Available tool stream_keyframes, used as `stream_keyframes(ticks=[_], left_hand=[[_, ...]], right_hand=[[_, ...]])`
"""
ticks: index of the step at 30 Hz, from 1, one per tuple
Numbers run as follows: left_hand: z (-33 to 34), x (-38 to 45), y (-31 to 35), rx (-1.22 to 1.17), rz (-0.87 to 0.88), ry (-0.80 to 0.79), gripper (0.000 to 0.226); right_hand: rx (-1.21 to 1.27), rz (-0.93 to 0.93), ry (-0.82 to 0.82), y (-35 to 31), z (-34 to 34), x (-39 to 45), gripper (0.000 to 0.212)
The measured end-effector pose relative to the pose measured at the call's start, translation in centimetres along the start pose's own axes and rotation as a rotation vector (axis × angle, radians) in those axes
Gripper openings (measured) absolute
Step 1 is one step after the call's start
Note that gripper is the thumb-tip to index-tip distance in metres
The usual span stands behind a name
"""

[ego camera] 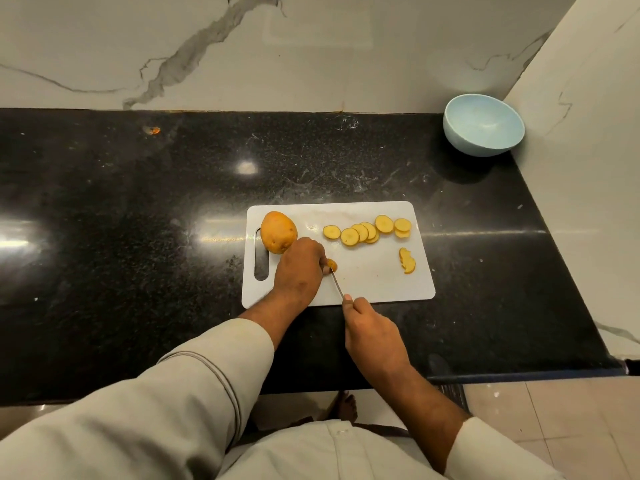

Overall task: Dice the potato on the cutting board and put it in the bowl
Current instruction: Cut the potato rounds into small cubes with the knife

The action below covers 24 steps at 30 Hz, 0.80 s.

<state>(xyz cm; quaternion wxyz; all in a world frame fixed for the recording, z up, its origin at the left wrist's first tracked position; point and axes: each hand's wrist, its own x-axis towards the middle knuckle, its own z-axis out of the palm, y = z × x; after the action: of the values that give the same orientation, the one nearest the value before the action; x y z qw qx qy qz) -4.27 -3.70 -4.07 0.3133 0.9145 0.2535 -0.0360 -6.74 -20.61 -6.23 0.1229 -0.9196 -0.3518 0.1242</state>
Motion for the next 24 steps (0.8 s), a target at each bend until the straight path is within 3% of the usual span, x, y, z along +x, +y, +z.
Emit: stream_keyframes(ticks=[9,24], left_hand=[[0.6,-1.1,0.0,0.058,0.036,0.082,0.012],[0.5,-0.4,0.0,0.109,0.027,0.043,0.011]], right_hand=[[0.039,0.053,0.194,-1.9,-1.3,1.8,0.029],[0.11,0.01,0.195,-2.3,0.2,3.4,0.024]])
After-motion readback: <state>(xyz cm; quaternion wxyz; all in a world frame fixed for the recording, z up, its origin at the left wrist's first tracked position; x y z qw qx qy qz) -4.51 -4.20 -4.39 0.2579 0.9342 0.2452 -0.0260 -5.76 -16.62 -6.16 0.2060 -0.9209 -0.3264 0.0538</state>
